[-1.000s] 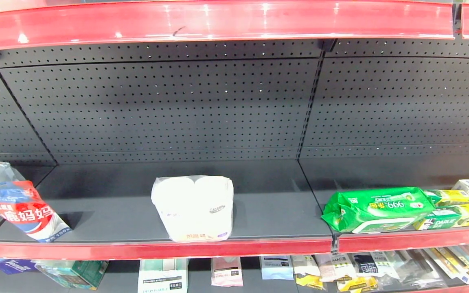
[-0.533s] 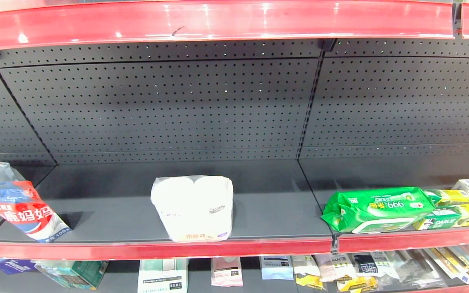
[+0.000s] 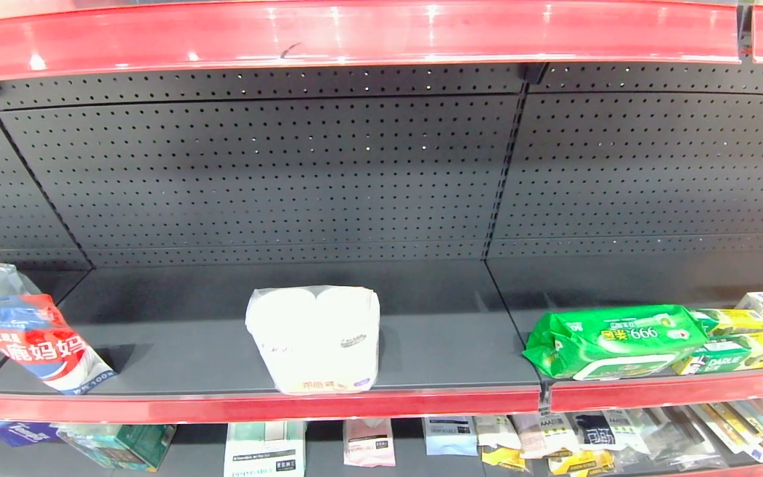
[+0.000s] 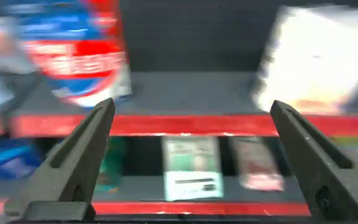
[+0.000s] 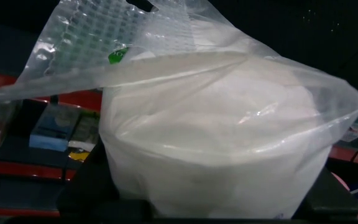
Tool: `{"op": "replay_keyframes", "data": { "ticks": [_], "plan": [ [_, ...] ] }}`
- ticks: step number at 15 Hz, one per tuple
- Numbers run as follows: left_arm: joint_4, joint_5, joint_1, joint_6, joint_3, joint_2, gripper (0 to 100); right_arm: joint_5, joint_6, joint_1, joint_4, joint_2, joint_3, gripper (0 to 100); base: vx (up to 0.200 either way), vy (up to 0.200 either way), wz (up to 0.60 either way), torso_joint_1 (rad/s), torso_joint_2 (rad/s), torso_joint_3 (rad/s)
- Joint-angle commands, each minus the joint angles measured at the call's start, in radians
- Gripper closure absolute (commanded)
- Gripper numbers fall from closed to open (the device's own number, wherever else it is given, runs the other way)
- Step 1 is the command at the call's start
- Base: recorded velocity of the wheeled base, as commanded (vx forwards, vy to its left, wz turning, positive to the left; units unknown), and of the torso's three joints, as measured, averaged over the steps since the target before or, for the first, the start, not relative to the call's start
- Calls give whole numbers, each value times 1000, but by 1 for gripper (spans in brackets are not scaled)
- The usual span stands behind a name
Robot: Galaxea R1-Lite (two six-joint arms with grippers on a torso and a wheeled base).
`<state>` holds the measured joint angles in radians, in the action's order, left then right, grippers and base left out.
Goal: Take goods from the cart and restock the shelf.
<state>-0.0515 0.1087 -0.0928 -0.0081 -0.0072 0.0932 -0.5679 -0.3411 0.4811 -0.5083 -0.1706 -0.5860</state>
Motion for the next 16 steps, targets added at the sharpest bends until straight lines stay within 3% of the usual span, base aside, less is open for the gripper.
{"op": "replay_keyframes", "data": {
  "ticks": [1,4,9,10,12,14,16],
  "plan": [
    [4,40,7,8,1,2,0,0,-1,1,1,5,5,100,0,0,0,0,0,0],
    [1,6,5,5,4,2,0,-1,-1,1,1,14,11,100,0,0,0,0,0,0],
    [4,-1,85,5,3,-36,0,0,-1,2,1,13,12,100,0,0,0,0,0,0],
    [-1,-29,84,5,6,-55,0,0,-1,2,1,13,11,100,0,0,0,0,0,0],
    [12,-152,90,-1,6,-93,0,0,-1,2,1,14,11,100,0,0,0,0,0,0],
    [35,-156,90,-29,6,-93,0,0,-1,2,1,14,12,100,0,0,0,0,0,0],
    [48,-133,91,-18,6,-93,0,0,-1,2,1,16,11,100,0,0,0,0,0,0]
  ]
}}
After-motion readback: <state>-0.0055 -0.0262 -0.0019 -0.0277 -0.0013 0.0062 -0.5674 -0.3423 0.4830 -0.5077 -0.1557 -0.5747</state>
